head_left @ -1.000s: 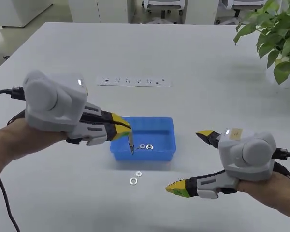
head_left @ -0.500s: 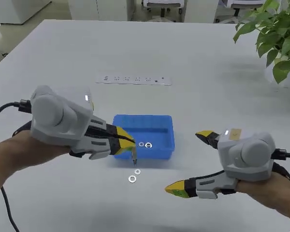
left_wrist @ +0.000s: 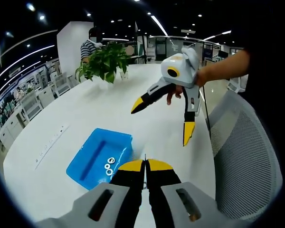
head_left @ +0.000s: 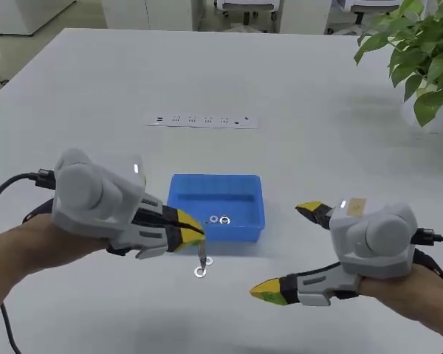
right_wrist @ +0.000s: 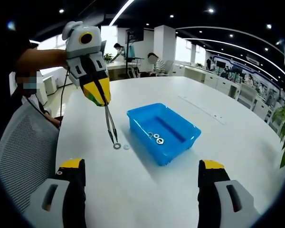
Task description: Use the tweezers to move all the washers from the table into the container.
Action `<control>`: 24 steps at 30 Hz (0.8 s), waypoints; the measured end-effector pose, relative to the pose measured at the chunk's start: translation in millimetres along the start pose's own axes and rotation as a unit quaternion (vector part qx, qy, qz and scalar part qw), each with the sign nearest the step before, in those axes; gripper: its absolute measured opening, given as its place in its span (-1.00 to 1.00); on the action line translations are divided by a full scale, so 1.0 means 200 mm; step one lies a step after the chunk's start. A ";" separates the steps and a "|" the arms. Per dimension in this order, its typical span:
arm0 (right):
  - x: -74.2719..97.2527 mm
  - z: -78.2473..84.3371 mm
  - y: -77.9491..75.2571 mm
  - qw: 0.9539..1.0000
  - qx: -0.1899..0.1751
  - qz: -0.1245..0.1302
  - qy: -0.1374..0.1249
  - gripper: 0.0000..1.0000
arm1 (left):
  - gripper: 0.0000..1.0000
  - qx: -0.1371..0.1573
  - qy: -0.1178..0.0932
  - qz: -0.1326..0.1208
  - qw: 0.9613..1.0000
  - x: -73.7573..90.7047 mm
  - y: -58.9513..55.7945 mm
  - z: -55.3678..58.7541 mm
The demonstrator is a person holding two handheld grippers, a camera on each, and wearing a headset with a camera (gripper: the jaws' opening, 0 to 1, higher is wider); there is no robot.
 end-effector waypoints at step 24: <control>-0.01 -0.01 0.02 1.000 0.006 -0.007 0.002 0.95 | -0.90 -0.006 0.011 0.000 1.000 -0.04 0.00 0.05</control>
Point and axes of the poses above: the centre of the closed fingertips' face, and the gripper's own axes: x roughly backward along the fingers, y roughly to its left, z roughly out of its underside, the point moved 5 cm from there along x, roughly backward along the fingers, and after that the axes turned 15 degrees about y, right-handed, at the moved point
